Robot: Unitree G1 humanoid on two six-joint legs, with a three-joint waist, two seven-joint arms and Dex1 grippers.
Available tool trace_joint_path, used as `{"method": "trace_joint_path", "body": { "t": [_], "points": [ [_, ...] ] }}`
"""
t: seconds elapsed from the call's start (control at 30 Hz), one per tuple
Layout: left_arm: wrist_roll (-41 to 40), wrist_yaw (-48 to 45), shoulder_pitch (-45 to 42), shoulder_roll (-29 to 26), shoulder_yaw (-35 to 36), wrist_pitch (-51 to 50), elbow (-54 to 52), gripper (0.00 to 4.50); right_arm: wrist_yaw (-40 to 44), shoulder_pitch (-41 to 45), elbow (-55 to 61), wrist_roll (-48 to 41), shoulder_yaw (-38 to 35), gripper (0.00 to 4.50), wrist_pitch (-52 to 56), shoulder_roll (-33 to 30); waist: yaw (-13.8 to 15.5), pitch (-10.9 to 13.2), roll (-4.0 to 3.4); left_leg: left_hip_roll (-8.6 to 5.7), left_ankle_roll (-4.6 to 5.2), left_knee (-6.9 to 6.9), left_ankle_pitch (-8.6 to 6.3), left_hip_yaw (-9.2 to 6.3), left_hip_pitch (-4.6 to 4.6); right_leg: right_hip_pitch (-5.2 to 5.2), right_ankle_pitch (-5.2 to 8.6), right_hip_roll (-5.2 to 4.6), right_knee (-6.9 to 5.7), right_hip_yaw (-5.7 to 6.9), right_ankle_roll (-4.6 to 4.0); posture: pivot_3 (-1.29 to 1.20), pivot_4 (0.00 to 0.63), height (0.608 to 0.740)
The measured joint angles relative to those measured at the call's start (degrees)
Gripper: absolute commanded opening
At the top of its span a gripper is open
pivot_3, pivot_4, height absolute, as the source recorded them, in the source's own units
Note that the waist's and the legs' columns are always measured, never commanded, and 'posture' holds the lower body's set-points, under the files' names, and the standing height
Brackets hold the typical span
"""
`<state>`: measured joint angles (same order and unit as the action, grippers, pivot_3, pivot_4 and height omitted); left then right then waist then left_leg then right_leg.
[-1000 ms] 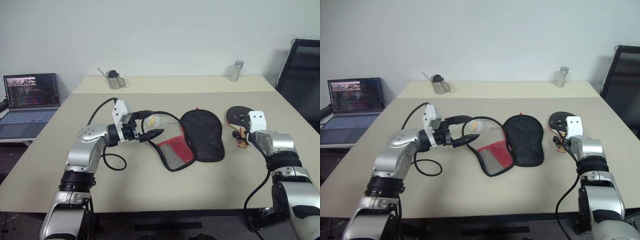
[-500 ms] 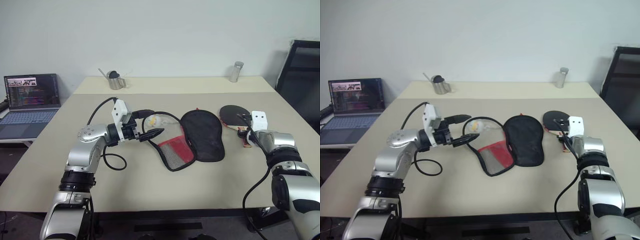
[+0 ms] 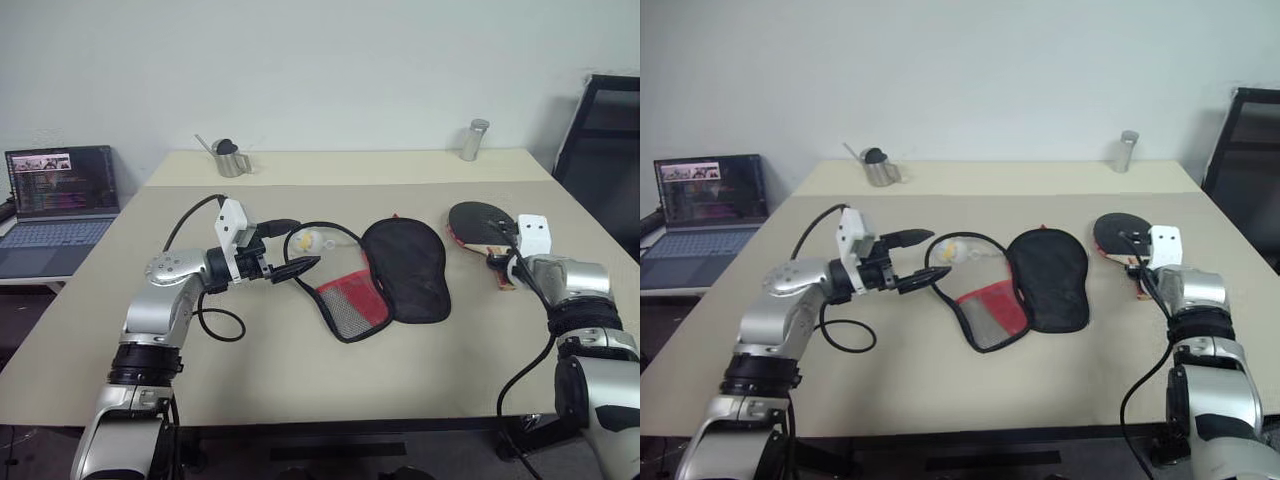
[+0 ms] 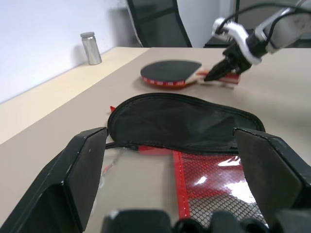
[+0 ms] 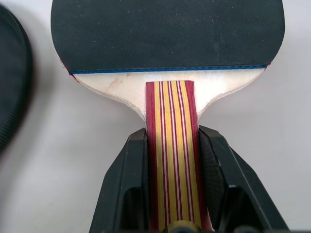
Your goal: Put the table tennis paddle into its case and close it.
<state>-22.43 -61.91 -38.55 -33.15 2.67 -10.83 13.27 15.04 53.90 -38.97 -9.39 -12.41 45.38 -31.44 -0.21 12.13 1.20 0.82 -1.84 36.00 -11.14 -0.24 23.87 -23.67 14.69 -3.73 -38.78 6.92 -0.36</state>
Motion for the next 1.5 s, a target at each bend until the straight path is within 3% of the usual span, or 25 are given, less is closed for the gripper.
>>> {"method": "trace_joint_path", "body": {
  "t": [0.2, 0.37, 0.5, 0.9, 1.5],
  "points": [
    [0.01, 0.01, 0.02, -0.01, 0.00, 0.03, 0.06, 4.50, -0.68, -3.48, 19.21, -3.57, -0.76, 1.06, 10.44, 1.66, -0.01, 0.00, -0.01, 0.10, 0.00, 0.01, -0.01, 0.10, 0.01, -0.11, 0.00, 0.14, -0.06, -0.08, 0.00, 0.00, 0.150, 0.740],
    [0.06, 0.00, 0.01, 0.05, 0.00, 0.06, 0.11, 4.50, -4.29, -7.55, 35.70, -7.23, -1.78, 1.06, 21.43, 10.36, 0.14, 0.00, -0.01, 0.69, -0.02, 0.01, -0.02, 0.13, 0.02, -0.17, -0.02, 0.47, -0.06, -0.07, -0.03, 0.00, 0.150, 0.740],
    [0.19, -0.03, 0.01, 0.05, -0.01, 0.08, 0.16, 4.50, -6.90, -11.43, 41.68, -7.69, -0.40, 1.06, 26.60, 16.11, 0.23, 0.00, -0.01, 0.77, -0.02, 0.02, -0.02, 0.17, 0.10, -0.33, -0.05, 0.56, -0.11, -0.12, -0.08, 0.00, 0.150, 0.740],
    [0.55, -0.04, -0.01, 0.15, -0.01, 0.11, 0.32, 4.50, -10.13, -13.22, 42.44, -6.96, 2.75, 1.06, 25.42, 22.14, 0.13, 0.00, -0.01, 0.78, -0.02, 0.02, -0.02, 0.29, 0.12, -0.42, -0.07, 0.62, -0.12, -0.23, -0.10, 0.00, 0.150, 0.740],
    [0.76, -0.02, 0.57, 0.22, -0.01, 0.11, 0.28, 4.50, -9.91, -14.89, 37.44, -4.30, 6.86, 1.06, 19.37, 21.48, 0.12, 0.00, 0.00, 0.79, -0.02, 0.02, -0.02, 0.30, 0.12, -0.42, -0.07, 0.63, -0.12, -0.24, -0.10, 0.00, 0.150, 0.740]
  ]
}}
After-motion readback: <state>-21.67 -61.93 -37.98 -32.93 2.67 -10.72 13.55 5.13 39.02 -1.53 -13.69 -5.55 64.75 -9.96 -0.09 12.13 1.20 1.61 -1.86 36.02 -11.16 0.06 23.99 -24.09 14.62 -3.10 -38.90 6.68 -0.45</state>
